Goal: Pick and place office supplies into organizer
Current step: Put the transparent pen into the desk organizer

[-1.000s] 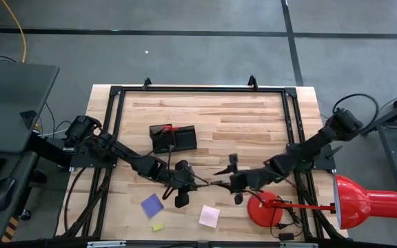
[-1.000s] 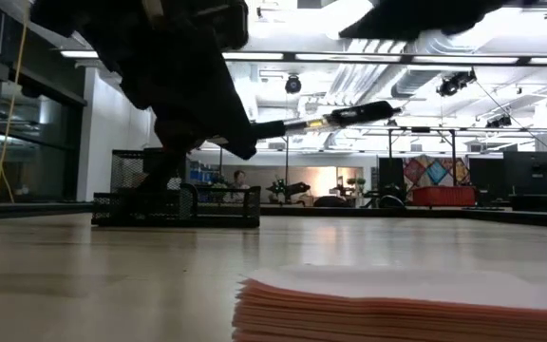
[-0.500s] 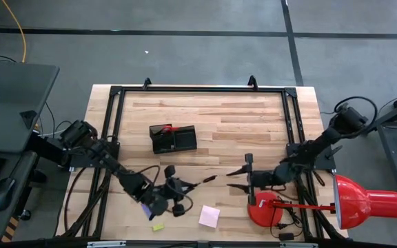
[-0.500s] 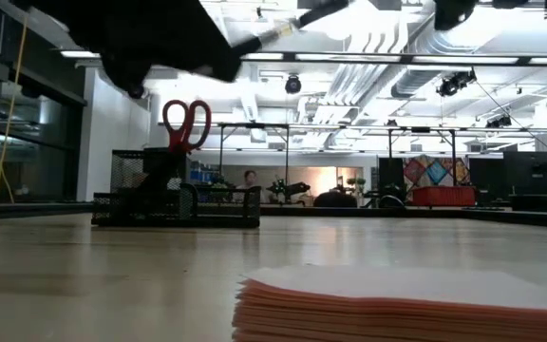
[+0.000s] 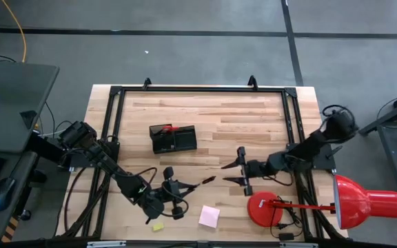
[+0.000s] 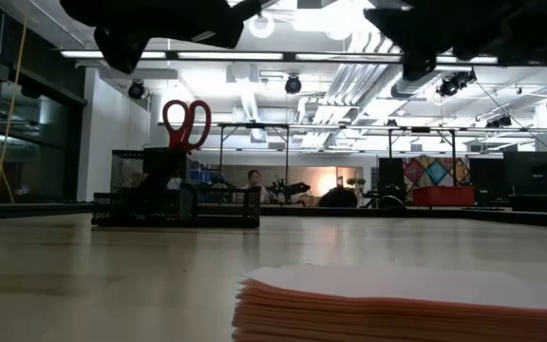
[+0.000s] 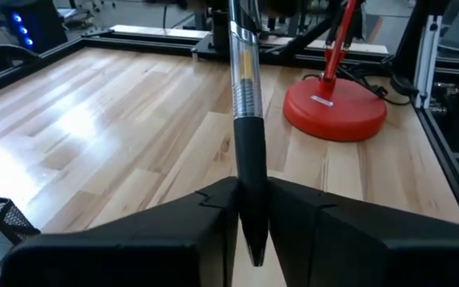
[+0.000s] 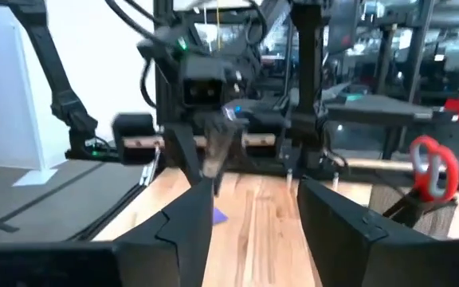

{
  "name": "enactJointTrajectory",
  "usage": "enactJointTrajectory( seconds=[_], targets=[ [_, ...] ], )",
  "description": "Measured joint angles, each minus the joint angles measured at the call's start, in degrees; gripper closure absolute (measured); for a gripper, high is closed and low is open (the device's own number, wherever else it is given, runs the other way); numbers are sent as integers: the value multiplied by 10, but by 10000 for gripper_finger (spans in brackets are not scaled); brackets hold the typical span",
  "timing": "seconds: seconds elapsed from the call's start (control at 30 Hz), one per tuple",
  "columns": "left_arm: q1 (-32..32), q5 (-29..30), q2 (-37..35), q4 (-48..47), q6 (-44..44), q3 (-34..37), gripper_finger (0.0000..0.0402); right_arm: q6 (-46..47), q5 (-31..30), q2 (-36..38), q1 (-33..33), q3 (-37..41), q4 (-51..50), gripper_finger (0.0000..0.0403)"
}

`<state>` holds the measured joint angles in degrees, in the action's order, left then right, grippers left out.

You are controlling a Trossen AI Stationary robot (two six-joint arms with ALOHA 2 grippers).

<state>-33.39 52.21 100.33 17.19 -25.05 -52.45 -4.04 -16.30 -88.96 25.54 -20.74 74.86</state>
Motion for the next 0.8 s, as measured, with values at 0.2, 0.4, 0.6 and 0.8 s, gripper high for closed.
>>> enactJointTrajectory(
  seconds=[0.2, 0.4, 0.6, 0.8],
  targets=[
    [0, -1, 0, 6, 8, 0, 377, 6, 66, -62, -35, -36, 45, 219],
    [0, -2, 0, 7, 8, 0, 364, 4, 126, -97, -54, -88, 43, 217],
    [0, -3, 0, 7, 8, 0, 358, 2, 163, -101, -57, -113, 35, 217],
    [0, -6, 0, 7, 8, 0, 378, 1, 166, -101, -57, -132, -2, 221]
  ],
)
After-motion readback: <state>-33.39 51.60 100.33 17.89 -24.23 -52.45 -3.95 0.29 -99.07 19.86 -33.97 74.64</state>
